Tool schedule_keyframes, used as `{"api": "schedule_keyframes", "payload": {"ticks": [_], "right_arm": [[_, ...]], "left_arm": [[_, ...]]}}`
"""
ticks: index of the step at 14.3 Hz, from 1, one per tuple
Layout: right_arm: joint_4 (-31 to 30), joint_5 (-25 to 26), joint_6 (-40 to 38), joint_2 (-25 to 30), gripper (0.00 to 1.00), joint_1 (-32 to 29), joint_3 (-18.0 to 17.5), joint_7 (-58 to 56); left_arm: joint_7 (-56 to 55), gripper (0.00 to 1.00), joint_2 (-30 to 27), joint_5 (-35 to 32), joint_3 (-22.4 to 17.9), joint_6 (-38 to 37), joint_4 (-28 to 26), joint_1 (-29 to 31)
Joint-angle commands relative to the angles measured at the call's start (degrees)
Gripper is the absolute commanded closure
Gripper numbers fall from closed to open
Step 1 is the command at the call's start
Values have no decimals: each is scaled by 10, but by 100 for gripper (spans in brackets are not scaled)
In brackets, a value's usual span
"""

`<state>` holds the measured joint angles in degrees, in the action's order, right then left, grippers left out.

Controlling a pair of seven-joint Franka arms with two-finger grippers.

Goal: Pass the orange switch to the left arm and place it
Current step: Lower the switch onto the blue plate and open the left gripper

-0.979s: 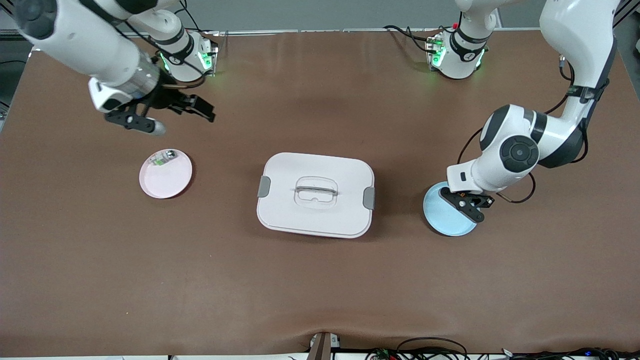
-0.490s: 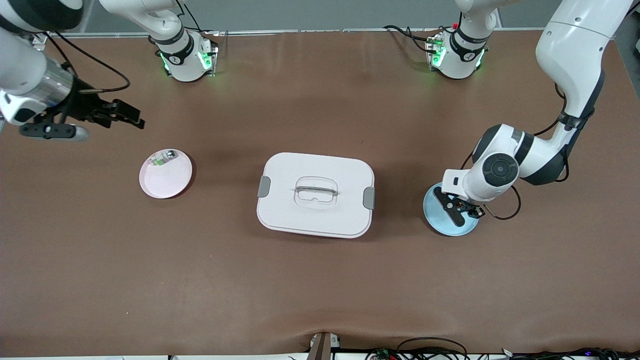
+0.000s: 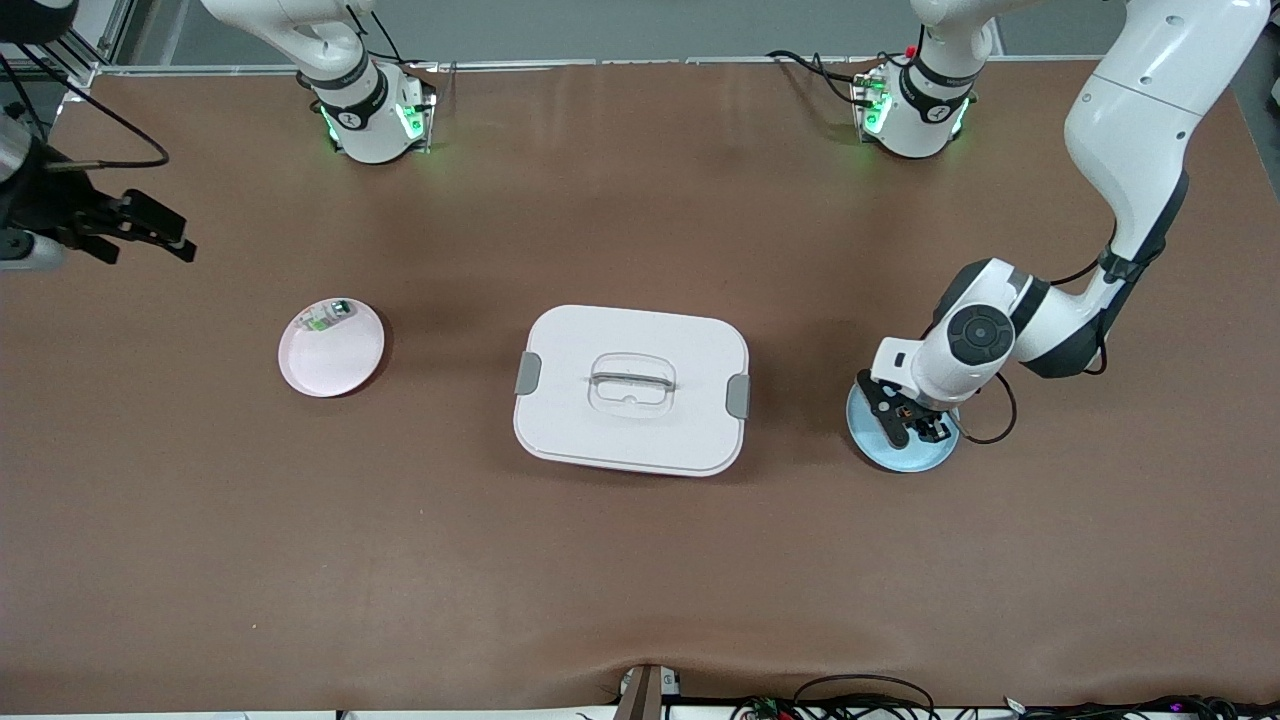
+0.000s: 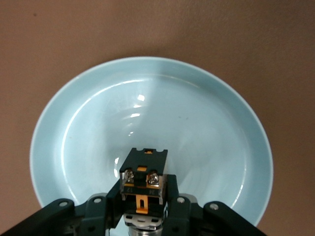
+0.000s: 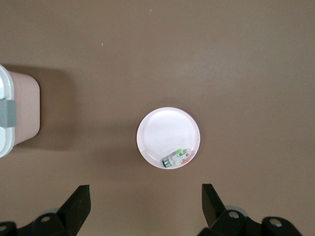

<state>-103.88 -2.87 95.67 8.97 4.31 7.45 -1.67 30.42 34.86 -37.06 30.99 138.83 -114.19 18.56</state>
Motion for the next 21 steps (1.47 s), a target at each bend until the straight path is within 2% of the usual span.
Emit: {"api": "schedule_keyframes", "payload": {"ticks": [1, 5, 7, 8, 11, 13, 16, 19, 21], "right_arm": [[83, 8, -39, -53, 0, -24, -9, -11], [197, 12, -81, -124, 0, -27, -9, -10], [221, 11, -81, -142, 0, -29, -9, -9], [227, 11, -82, -146, 0, -28, -9, -7], [218, 2, -128, -143, 0, -26, -10, 28], [217, 2, -137, -141, 0, -25, -11, 54], [187, 2, -138, -120, 0, -26, -11, 49], [127, 2, -118, -78, 0, -27, -10, 45], [128, 2, -119, -73, 0, -27, -10, 45]], "left_arm": [[-10, 1, -1, -12, 5, 6, 0, 4], [-65, 0, -31, 6, 10, -19, 9, 9], [-65, 0, -48, 57, 15, -53, 35, 9], [-67, 0, -52, 81, 19, -85, 67, 5], [-71, 0, -61, 171, 27, -201, 179, 5], [-93, 0, -66, 175, 27, -239, 226, 5], [-147, 0, -73, 178, 27, -280, 273, 8], [-225, 0, -93, 179, 28, -295, 298, 7], [-268, 0, -107, 213, 28, -313, 306, 7]]}}
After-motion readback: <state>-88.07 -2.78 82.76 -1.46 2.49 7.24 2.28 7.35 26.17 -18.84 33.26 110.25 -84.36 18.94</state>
